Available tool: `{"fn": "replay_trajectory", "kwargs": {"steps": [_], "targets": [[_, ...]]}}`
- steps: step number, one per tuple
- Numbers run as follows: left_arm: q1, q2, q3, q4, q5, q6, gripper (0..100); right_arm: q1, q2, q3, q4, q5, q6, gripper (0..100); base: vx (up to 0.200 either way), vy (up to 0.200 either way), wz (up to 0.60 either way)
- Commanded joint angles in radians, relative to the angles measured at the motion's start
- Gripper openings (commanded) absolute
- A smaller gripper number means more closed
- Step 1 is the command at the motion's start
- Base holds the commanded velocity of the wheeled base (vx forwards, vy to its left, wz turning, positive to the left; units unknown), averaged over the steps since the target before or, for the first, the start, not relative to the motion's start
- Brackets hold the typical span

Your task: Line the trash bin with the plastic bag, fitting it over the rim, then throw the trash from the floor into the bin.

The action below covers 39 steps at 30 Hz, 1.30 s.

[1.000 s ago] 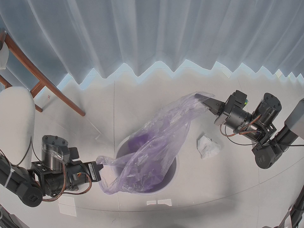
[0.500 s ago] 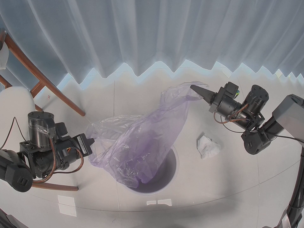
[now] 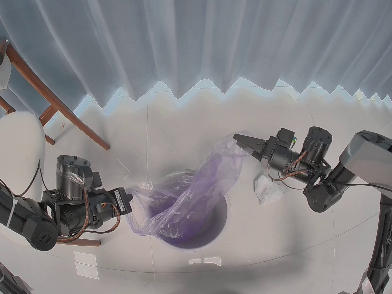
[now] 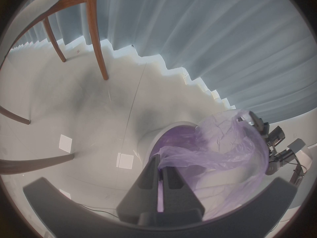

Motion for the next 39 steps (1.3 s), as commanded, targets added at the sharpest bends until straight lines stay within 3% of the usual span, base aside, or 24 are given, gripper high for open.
{"fn": "replay_trajectory", "kwargs": {"steps": [1, 3, 6, 7, 8, 9, 11, 14, 17, 19, 20, 25, 27, 30, 33, 35, 37, 39], "targets": [[-0.01, 0.044, 0.009, -0.002, -0.004, -0.002, 0, 0.027, -0.303, 0.257, 0.127, 0.0, 0.076, 100, 0.0, 0.0, 0.0], [-0.01, 0.035, 0.01, -0.002, -0.004, -0.001, 0, 0.027, -0.372, 0.28, 0.204, 0.0, 0.076, 100, 0.0, 0.0, 0.0], [-0.013, 0.013, 0.018, 0.0, -0.004, 0.004, 0, 0.001, -0.571, 0.224, 0.638, 0.0, 0.077, 100, 0.0, 0.0, 0.0], [-0.013, 0.012, 0.02, 0.0, -0.004, 0.004, 0, -0.004, -0.583, 0.209, 0.687, 0.0, 0.077, 100, 0.0, 0.0, 0.0], [-0.018, 0.013, 0.026, 0.0, -0.004, 0.005, 0, -0.018, -0.628, 0.119, 0.925, -0.001, 0.074, 100, 0.0, 0.0, 0.0], [-0.019, 0.013, 0.029, 0.0, -0.003, 0.007, 0, -0.019, -0.636, 0.094, 0.983, -0.001, 0.071, 100, 0.0, 0.0, 0.0], [-0.035, 0.018, 0.038, -0.002, 0.005, 0.007, 0, -0.015, -0.663, -0.05, 1.327, -0.001, 0.035, 100, 0.0, 0.0, 0.0], [-0.036, 0.013, 0.038, -0.002, 0.005, 0.005, 0, -0.01, -0.657, -0.11, 1.497, -0.021, -0.047, 100, 0.0, 0.0, 0.0], [-0.036, 0.01, 0.038, -0.002, 0.005, 0.007, 0, -0.022, -0.576, -0.108, 1.497, -0.217, -0.231, 100, 0.0, 0.0, 0.0], [-0.036, 0.009, 0.04, -0.002, 0.005, 0.007, 0, -0.044, -0.522, -0.087, 1.437, -0.381, -0.349, 100, 0.0, 0.0, 0.0], [-0.036, 0.009, 0.04, -0.002, 0.005, 0.007, 0, -0.059, -0.511, -0.072, 1.399, -0.432, -0.406, 100, 0.0, 0.0, 0.0], [-0.038, 0.009, 0.047, -0.002, 0.006, 0.01, 0, -0.094, -0.55, 0.033, 1.183, -0.495, -0.625, 100, 0.0, 0.0, 0.0], [-0.041, 0.007, 0.047, -0.002, 0.006, 0.01, 0, -0.079, -0.608, 0.053, 1.186, -0.48, -0.604, 100, 0.0, 0.0, 0.0], [-0.042, 0.007, 0.047, -0.002, 0.006, 0.01, 0, -0.029, -0.677, 0.039, 1.319, -0.444, -0.561, 100, 0.0, 0.0, 0.0], [-0.042, 0.007, 0.049, -0.002, 0.006, 0.01, 0, -0.064, -0.682, 0.019, 1.374, -0.446, -0.601, 100, 0.0, 0.0, 0.0], [-0.042, 0.009, 0.049, -0.002, 0.006, 0.01, 0, -0.122, -0.665, 0.025, 1.305, -0.454, -0.644, 100, 0.0, 0.0, 0.0], [-0.046, 0.009, 0.052, -0.002, 0.006, 0.01, 0, -0.144, -0.672, 0.04, 1.207, -0.463, -0.639, 100, 0.0, 0.0, 0.0], [-0.046, 0.009, 0.055, -0.002, 0.006, 0.01, 0, -0.142, -0.688, 0.05, 1.202, -0.451, -0.624, 100, 0.0, 0.0, 0.0]]}}
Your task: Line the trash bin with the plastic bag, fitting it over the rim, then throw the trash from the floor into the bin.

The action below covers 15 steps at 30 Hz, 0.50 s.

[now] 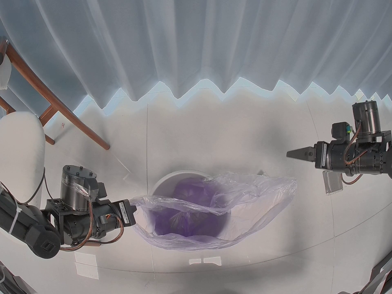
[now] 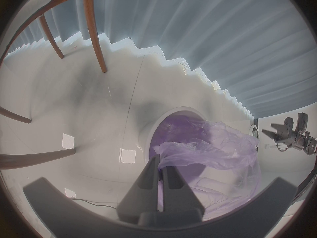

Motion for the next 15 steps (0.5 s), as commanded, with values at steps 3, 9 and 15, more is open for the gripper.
{"fn": "replay_trajectory", "kwargs": {"steps": [3, 9, 15], "targets": [[-0.005, -0.003, 0.006, -0.002, 0.001, 0.0, 0, -0.006, -0.074, 0.039, 0.013, 0.052, 0.082, 100, 0.0, 0.0, 0.0], [-0.005, -0.002, 0.009, -0.034, 0.001, 0.0, 0, 0.204, -0.06, 0.016, 0.233, 0.087, 0.494, 100, 0.0, 0.0, 0.0], [0.001, -0.002, 0.016, -0.051, 0.001, 0.001, 0, 0.316, -0.04, 0.096, 0.233, 0.107, 0.618, 100, 0.0, 0.0, 0.0]]}}
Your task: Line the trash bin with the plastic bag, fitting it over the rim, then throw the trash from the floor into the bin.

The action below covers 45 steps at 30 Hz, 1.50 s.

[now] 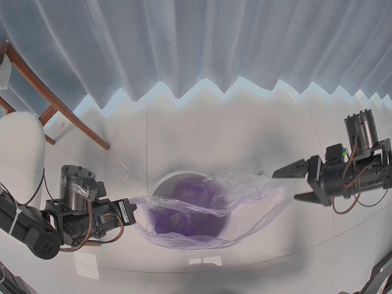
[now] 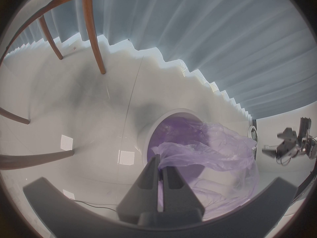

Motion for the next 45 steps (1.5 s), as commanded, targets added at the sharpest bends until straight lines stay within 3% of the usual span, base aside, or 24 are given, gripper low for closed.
{"fn": "replay_trajectory", "kwargs": {"steps": [1, 10, 18, 25, 26, 37, 38, 40, 42, 45], "targets": [[0.004, 0.0, 0.006, -0.021, 0.0, 0.001, 0, 0.178, 0.013, 0.076, 0.078, 0.034, 0.142, 100, 0.0, 0.0, 0.0], [0.004, 0.0, 0.01, -0.021, 0.0, 0.001, 0, 0.192, 0.097, 0.141, 0.064, 0.037, 0.151, 100, 0.0, 0.0, 0.0], [0.006, 0.0, 0.017, -0.025, 0.0, 0.019, 0, 0.176, 0.192, 0.147, -0.092, 0.031, 0.166, 100, 0.0, 0.0, 0.0], [0.009, 0.002, 0.017, -0.029, 0.0, 0.021, 0, 0.143, 0.269, 0.124, -0.143, 0.031, 0.17, 100, 0.0, 0.0, 0.0], [0.009, 0.002, 0.017, -0.029, 0.0, 0.021, 0, 0.143, 0.269, 0.124, -0.143, 0.031, 0.17, 0, 0.0, 0.0, 0.0], [0.018, 0.002, 0.02, -0.027, 0.0, 0.021, 0, 0.118, 0.321, 0.096, -0.249, 0.025, 0.136, 0, 0.0, 0.0, 0.0], [0.018, 0.0, 0.04, -0.029, 0.0, 0.024, 0, 0.095, 0.343, 0.044, -0.282, 0.016, 0.07, 0, 0.0, 0.0, 0.0], [0.018, -0.001, 0.045, -0.029, 0.0, 0.025, 0, 0.09, 0.347, 0.03, -0.287, 0.013, 0.045, 0, 0.0, 0.0, 0.0], [0.02, -0.024, 0.069, -0.025, 0.002, 0.047, 0, 0.081, 0.352, -0.022, -0.298, 0.016, -0.117, 0, 0.0, 0.0, 0.0], [0.015, -0.049, 0.103, -0.016, 0.002, 0.059, 0, 0.078, 0.36, -0.068, -0.354, 0.031, -0.266, 0, 0.0, 0.0, 0.0]]}}
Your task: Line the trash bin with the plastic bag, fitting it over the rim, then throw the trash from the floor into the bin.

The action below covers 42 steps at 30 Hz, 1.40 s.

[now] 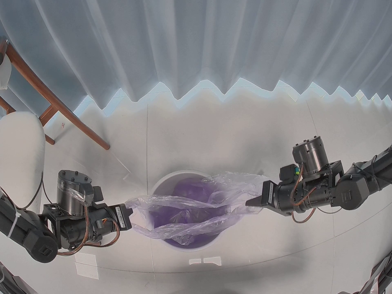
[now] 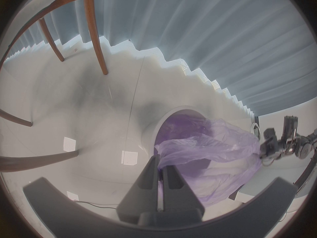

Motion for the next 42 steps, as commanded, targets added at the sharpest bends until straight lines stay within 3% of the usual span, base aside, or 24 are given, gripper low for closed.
{"fn": "replay_trajectory", "kwargs": {"steps": [1, 4, 6, 7, 13, 19, 26, 27, 30, 31, 35, 39, 42], "targets": [[-0.01, -0.046, 0.07, 0.009, 0.002, 0.026, 0, -0.017, 0.039, -0.106, -0.094, 0.032, -0.192, 0, 0.0, 0.0, 0.0], [-0.038, -0.046, 0.108, 0.009, -0.001, 0.026, 0, -0.005, 0.076, -0.135, -0.204, 0.117, -0.229, 0, 0.0, 0.0, 0.0], [-0.041, -0.046, 0.112, 0.009, -0.001, 0.026, 0, -0.003, 0.079, -0.137, -0.21, 0.121, -0.229, 0, 0.0, 0.0, 0.0], [-0.081, -0.046, 0.145, 0.012, -0.007, 0.023, 0, 0.026, 0.126, -0.167, -0.339, 0.149, -0.214, 0, 0.0, 0.0, 0.0], [-0.098, -0.034, 0.162, 0.001, -0.003, 0.018, 0, 0.087, 0.212, -0.123, -0.552, 0.146, -0.177, 0, 0.0, 0.0, 0.0], [-0.082, -0.02, 0.133, 0.003, -0.004, 0.006, 0, 0.08, 0.264, -0.022, -0.687, 0.146, -0.177, 0, 0.0, 0.0, 0.0], [-0.063, 0.059, 0.121, -0.005, 0.0, 0.004, 0, 0.078, 0.362, 0.156, -0.991, 0.147, -0.169, 0, 0.0, 0.0, 0.0], [-0.05, 0.069, 0.113, -0.022, 0.002, 0.006, 0, 0.078, 0.382, 0.176, -1.088, 0.147, -0.146, 0, 0.0, 0.0, 0.0], [-0.058, 0.061, 0.124, -0.086, -0.001, 0.003, 0, 0.077, 0.384, 0.199, -1.168, 0.149, -0.091, 0, 0.0, 0.0, 0.0], [-0.061, 0.058, 0.13, -0.1, 0.0, 0.001, 100, 0.077, 0.376, 0.204, -1.172, 0.149, -0.075, 0, 0.0, 0.0, 0.0], [-0.052, 0.036, 0.142, -0.114, 0.0, 0.004, 100, 0.075, 0.344, 0.224, -1.169, 0.149, -0.059, 0, 0.0, 0.0, 0.0], [-0.004, -0.146, 0.174, -0.104, -0.012, 0.018, 100, 0.084, 0.332, 0.239, -1.172, 0.149, -0.059, 0, 0.0, 0.0, 0.0], [-0.029, -0.313, 0.228, -0.054, -0.072, 0.11, 100, 0.086, 0.323, 0.242, -1.174, 0.151, -0.059, 0, 0.0, 0.0, 0.0]]}}
